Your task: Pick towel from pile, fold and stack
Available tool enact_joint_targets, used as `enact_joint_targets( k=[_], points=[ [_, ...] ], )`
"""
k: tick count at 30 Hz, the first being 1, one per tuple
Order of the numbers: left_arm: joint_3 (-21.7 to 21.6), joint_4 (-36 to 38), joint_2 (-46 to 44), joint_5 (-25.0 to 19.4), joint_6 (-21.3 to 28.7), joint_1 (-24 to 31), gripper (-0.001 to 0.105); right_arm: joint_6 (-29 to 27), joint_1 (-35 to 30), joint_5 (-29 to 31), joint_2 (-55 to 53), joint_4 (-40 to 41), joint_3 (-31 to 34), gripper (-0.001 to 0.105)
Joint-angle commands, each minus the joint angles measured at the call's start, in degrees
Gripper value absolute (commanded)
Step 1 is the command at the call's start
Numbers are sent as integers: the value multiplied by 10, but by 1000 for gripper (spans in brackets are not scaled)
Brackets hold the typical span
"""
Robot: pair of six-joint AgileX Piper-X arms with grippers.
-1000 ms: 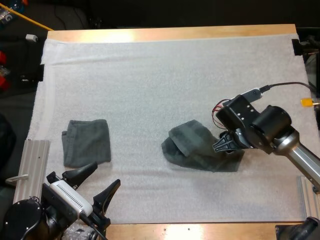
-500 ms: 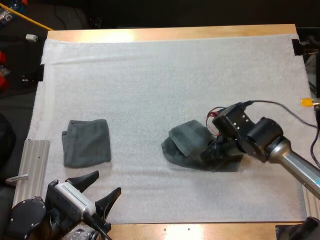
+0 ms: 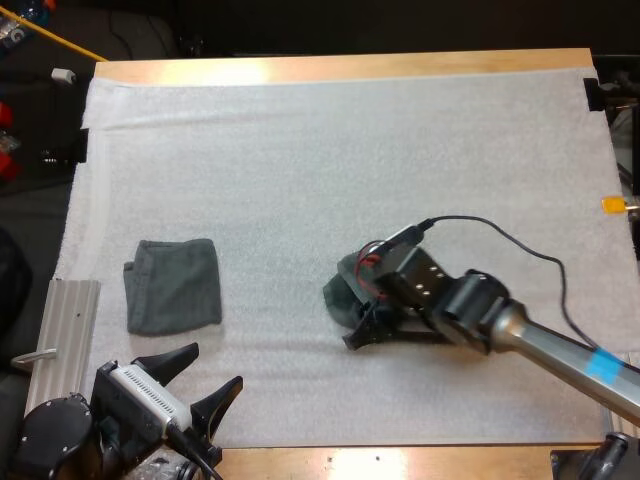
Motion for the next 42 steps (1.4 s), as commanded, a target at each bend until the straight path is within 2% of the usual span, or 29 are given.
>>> enact_joint_targets(
  k=[1, 7, 10, 13, 15, 17, 22, 32, 35, 42],
  points=[
    [-3, 2, 1, 4, -1, -2, 63, 4, -1, 18, 8, -5, -1, 46],
    [-3, 2, 1, 4, -1, -2, 63, 8, -1, 32, 55, -37, -1, 46],
    [-3, 2, 1, 4, -1, -2, 63, 19, -1, 61, 72, -50, -1, 45],
    [-3, 2, 1, 4, -1, -2, 63, 22, -1, 95, 76, -56, -1, 32],
    [-3, 2, 1, 4, -1, -2, 63, 19, -1, 118, 76, -59, -5, 13],
    [-3, 2, 1, 4, -1, -2, 63, 16, -1, 139, 76, -59, -10, 0],
    [-3, 2, 1, 4, -1, -2, 63, -11, -1, 198, 75, -55, -38, 0],
    [-3, 2, 1, 4, -1, -2, 63, -188, -27, 370, 73, -9, -129, 0],
    [-3, 2, 1, 4, -1, -2, 63, -216, -48, 388, 67, -7, -148, 0],
    [-3, 2, 1, 4, -1, -2, 63, -219, -102, 403, 46, 3, -167, 2]
  ],
)
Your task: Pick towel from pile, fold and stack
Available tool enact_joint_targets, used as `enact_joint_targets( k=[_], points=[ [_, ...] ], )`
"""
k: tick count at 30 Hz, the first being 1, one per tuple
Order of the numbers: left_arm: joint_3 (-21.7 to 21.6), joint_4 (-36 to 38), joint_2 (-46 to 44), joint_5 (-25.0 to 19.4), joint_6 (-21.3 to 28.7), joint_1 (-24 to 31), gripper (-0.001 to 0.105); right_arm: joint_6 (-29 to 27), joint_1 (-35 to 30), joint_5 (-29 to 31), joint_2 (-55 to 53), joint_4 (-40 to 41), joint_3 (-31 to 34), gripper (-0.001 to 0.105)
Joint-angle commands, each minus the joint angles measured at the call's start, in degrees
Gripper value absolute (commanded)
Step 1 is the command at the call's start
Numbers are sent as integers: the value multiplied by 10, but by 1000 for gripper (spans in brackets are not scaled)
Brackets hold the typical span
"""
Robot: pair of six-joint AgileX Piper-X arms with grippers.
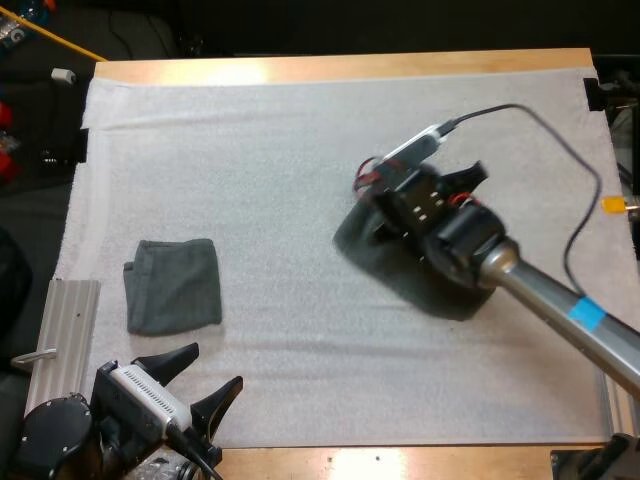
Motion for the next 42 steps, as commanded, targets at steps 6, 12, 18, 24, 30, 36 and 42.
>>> enact_joint_targets(
  k=[6, 12, 18, 24, 30, 36, 42],
  points=[
    [-3, 2, 1, 4, -1, -2, 63, 1, -23, 11, -21, 26, -7, 57],
    [-3, 2, 1, 4, -1, -2, 63, 6, -26, 45, -35, 74, -7, 75],
    [-3, 2, 1, 13, -1, -2, 63, 91, -26, -10, -59, 136, -7, 60],
    [-3, 2, 1, 13, -1, -2, 63, 178, -26, -110, -75, 204, 3, 59],
    [-3, 2, 1, 13, 7, -2, 63, 254, -26, -159, -87, 215, 48, 59],
    [-3, 2, 1, 13, 7, -2, 63, 332, -26, -188, -88, 188, 129, 59],
    [-3, 4, 1, 13, 7, -2, 63, 366, -26, -200, -88, 152, 195, 59]
  ],
)
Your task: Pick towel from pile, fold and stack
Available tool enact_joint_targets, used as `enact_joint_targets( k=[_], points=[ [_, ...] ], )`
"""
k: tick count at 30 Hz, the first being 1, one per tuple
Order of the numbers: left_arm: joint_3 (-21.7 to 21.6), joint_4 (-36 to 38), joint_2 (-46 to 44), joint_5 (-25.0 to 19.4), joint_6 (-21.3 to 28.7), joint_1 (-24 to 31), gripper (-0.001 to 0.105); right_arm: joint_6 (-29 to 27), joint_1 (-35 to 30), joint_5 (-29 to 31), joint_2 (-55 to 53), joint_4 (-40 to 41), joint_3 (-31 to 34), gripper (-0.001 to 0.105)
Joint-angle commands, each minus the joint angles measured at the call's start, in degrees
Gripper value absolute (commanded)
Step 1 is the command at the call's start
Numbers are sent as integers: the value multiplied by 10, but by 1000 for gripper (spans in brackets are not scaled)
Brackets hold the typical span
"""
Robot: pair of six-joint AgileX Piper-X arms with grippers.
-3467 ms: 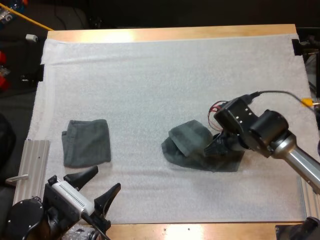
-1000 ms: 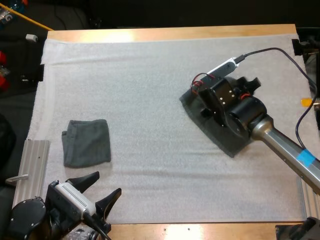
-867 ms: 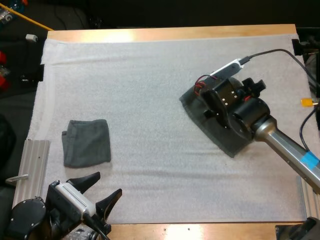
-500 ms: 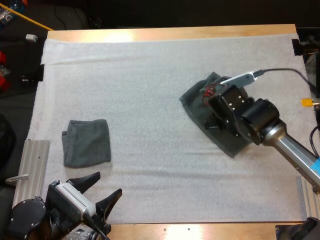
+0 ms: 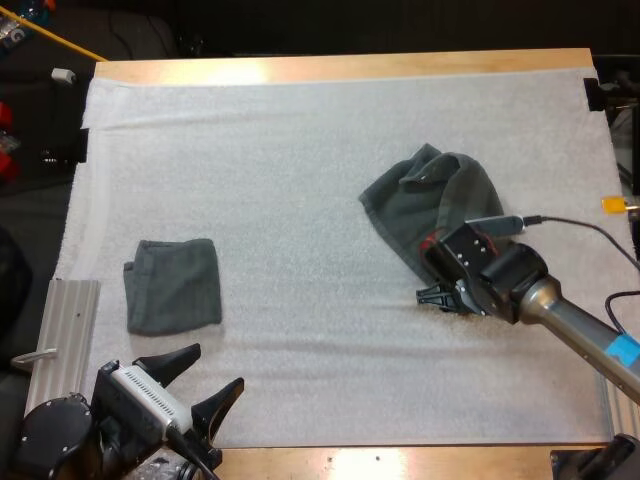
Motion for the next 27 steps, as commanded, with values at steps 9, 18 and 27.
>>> enact_joint_targets(
  k=[9, 18, 27],
  points=[
    [-3, 20, 1, 4, 3, -2, 63, 20, -3, -30, -4, -84, 51, 52],
    [-3, 20, 1, 6, 3, -2, 63, 42, -3, -30, 58, -107, 57, 52],
    [-3, 20, 1, 17, 3, -2, 63, 43, -4, -4, 96, -121, 57, 48]
  ],
)
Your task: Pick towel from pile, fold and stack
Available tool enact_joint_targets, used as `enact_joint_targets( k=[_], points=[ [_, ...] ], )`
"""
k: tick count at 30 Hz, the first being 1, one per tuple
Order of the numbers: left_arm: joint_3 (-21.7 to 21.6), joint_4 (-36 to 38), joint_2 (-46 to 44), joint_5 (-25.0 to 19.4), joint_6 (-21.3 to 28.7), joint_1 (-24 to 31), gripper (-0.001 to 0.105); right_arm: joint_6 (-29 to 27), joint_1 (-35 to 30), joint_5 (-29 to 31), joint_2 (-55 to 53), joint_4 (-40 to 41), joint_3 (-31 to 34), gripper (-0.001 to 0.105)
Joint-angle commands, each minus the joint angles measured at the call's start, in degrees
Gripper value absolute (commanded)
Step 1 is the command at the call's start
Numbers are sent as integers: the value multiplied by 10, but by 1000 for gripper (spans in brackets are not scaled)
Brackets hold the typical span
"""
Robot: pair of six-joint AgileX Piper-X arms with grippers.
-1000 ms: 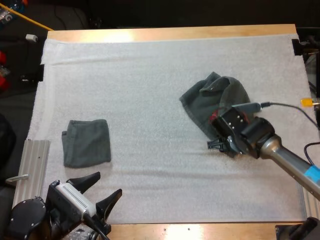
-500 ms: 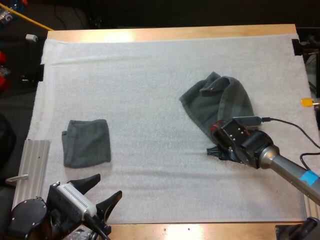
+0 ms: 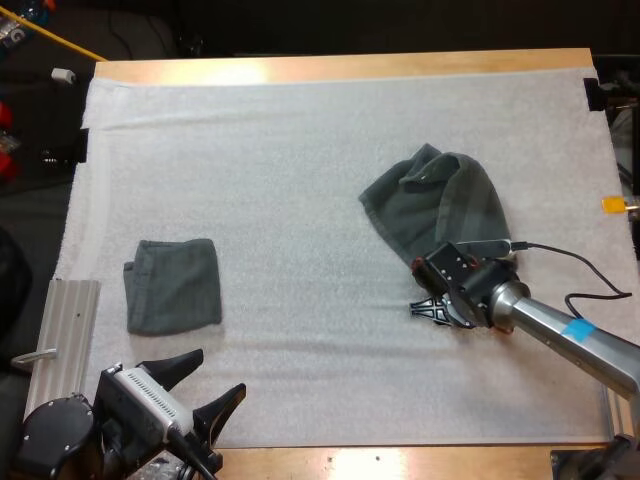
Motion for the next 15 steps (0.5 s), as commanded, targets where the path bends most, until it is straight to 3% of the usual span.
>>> enact_joint_targets(
  k=[1, 6, 15],
  points=[
    [-3, 3, 1, 6, 3, -2, 63, 3, -3, 7, 0, -6, 0, 44],
    [-3, 3, 1, 6, 3, -2, 63, 3, -23, -12, 0, -14, 0, 31],
    [-3, 3, 1, 6, 3, -2, 63, 0, -78, -102, 0, -2, 0, 31]
  ],
)
